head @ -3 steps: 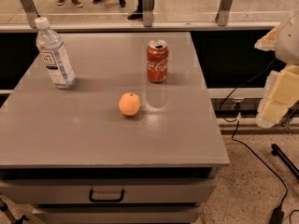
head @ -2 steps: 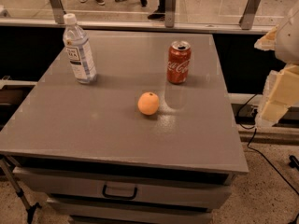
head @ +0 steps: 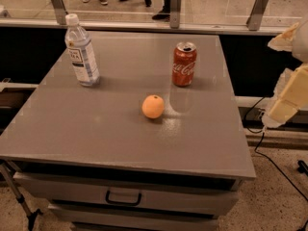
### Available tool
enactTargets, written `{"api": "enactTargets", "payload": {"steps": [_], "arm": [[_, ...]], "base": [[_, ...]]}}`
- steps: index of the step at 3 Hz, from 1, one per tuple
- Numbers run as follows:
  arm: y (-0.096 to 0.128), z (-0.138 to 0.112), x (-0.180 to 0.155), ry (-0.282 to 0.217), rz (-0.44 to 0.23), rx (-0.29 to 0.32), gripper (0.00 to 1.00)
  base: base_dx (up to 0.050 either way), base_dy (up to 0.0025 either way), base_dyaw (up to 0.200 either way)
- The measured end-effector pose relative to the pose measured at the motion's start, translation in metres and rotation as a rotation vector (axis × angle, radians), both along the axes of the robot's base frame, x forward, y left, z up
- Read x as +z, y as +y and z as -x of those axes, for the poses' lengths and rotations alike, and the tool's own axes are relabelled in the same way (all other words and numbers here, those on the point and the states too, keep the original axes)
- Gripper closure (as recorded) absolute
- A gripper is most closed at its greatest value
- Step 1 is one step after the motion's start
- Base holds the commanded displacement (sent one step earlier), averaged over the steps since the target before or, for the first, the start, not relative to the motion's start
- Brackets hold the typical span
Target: Pick blue plastic bottle
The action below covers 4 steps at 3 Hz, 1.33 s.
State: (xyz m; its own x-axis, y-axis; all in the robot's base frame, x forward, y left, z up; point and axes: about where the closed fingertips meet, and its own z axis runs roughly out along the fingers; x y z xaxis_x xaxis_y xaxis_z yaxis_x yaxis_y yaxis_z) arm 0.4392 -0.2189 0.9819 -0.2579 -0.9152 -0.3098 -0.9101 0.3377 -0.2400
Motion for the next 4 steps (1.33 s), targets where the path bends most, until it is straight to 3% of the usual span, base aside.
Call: {"api": "enactTargets", "payload": {"steps": [1, 2, 3, 4], "arm": [[-0.023, 0.003, 0.012, -0.094, -0.200, -0.145, 0.00], [-0.049, 0.002, 0.015, -0.207, -0.383, -0.246, 0.00], [-0.040, 0.000, 0.037, -0.279, -0.571, -0.255, 0.00], [-0.014, -0.007, 0.055, -0.298, -0.667, -0.212, 0.00]], "base": [[0.000, 0.00000, 0.000], [0.000, 0.00000, 0.000], [0.000, 0.00000, 0.000], [0.000, 0.00000, 0.000]]}}
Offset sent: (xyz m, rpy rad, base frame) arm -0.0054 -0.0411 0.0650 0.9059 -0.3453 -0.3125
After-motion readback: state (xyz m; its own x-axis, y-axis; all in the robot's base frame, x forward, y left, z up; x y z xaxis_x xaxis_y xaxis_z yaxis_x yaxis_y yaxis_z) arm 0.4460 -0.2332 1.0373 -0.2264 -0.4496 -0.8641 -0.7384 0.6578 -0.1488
